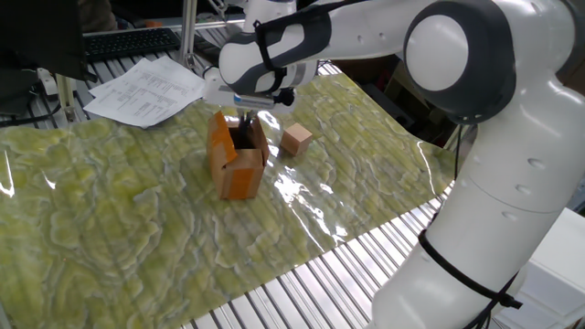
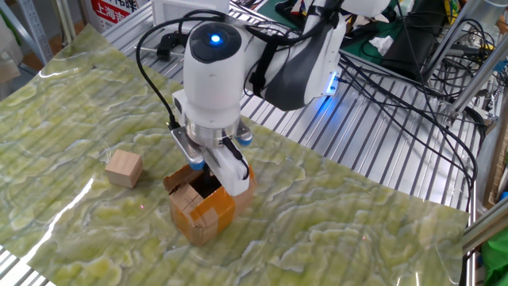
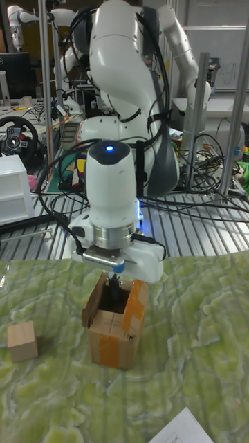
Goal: Open a box
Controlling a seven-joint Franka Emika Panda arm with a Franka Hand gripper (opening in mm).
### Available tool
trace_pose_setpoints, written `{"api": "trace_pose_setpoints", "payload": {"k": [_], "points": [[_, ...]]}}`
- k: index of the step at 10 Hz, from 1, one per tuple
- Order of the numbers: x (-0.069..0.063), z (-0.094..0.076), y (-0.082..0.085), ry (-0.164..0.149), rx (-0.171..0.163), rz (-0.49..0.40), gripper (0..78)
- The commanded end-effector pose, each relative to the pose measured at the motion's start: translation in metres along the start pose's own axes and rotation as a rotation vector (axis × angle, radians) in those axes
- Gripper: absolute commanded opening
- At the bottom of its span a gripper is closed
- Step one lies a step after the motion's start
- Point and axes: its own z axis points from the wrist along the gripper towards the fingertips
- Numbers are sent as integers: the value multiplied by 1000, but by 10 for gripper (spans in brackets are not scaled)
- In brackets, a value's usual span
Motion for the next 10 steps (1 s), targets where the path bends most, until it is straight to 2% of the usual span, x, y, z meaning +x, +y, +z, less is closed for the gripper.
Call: {"api": "trace_pose_setpoints", "payload": {"k": [1,4,8,10], "points": [[-1,-1,10,5,-13,25,0],[-1,0,28,12,-24,66,0],[-3,-8,46,25,-17,96,0],[-3,-12,61,32,-13,128,0]]}}
